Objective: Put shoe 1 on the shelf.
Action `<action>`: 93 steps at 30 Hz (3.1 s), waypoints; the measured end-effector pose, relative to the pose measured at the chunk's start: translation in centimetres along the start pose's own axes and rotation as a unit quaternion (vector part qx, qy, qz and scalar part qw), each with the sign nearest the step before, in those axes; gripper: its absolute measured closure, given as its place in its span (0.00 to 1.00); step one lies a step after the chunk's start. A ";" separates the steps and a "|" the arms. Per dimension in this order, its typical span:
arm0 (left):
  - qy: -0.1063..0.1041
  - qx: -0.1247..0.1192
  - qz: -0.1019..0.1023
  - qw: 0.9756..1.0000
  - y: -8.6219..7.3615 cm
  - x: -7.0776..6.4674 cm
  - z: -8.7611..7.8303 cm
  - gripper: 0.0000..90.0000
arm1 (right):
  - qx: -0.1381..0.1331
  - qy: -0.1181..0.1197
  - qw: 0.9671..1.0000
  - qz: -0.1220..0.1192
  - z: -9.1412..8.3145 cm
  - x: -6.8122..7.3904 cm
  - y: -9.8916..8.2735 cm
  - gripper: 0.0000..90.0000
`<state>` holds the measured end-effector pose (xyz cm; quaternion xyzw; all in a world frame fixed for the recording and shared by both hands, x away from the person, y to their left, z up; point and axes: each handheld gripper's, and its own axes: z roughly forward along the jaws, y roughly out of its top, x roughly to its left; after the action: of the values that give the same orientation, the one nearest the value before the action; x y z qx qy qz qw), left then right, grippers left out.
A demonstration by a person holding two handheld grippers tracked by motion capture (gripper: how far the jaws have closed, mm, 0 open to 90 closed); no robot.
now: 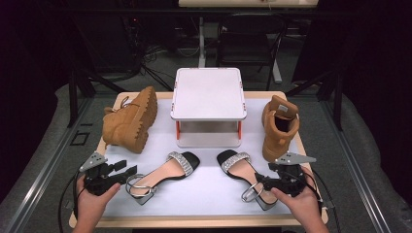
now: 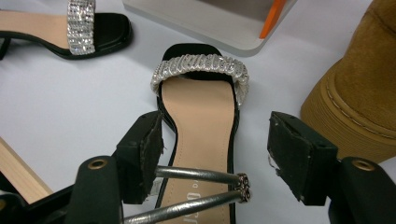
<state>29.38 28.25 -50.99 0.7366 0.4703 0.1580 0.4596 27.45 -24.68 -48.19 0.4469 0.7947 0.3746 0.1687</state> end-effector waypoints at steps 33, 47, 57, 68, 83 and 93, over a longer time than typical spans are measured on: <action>-0.021 0.089 0.060 0.994 2.4 -1.5 2.0 0.44 | 0.178 -0.010 0.982 -0.068 4.8 1.8 1.5 0.30; -0.021 0.107 0.065 0.992 2.3 -1.6 2.3 0.43 | 0.229 -0.008 0.973 -0.031 6.0 1.3 0.8 0.28; -0.025 0.128 0.075 0.989 2.6 -2.1 2.7 0.42 | 0.223 0.004 0.975 -0.001 6.1 0.8 0.0 0.29; -0.019 0.179 0.095 0.979 3.0 -3.0 3.7 0.41 | 0.217 -0.004 0.976 -0.007 5.9 0.9 -0.2 0.35; 0.002 0.238 0.122 0.964 3.6 -5.6 6.1 0.39 | 0.198 -0.003 0.980 0.000 5.8 1.0 -0.5 0.35; 0.005 0.261 0.132 0.956 3.2 -6.4 7.3 0.38 | 0.205 -0.006 0.979 -0.005 5.7 0.8 -0.4 0.35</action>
<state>32.68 18.58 -50.94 0.8856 0.3960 0.0930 0.2239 30.18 -21.57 -52.26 0.4700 0.8558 0.2004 0.0807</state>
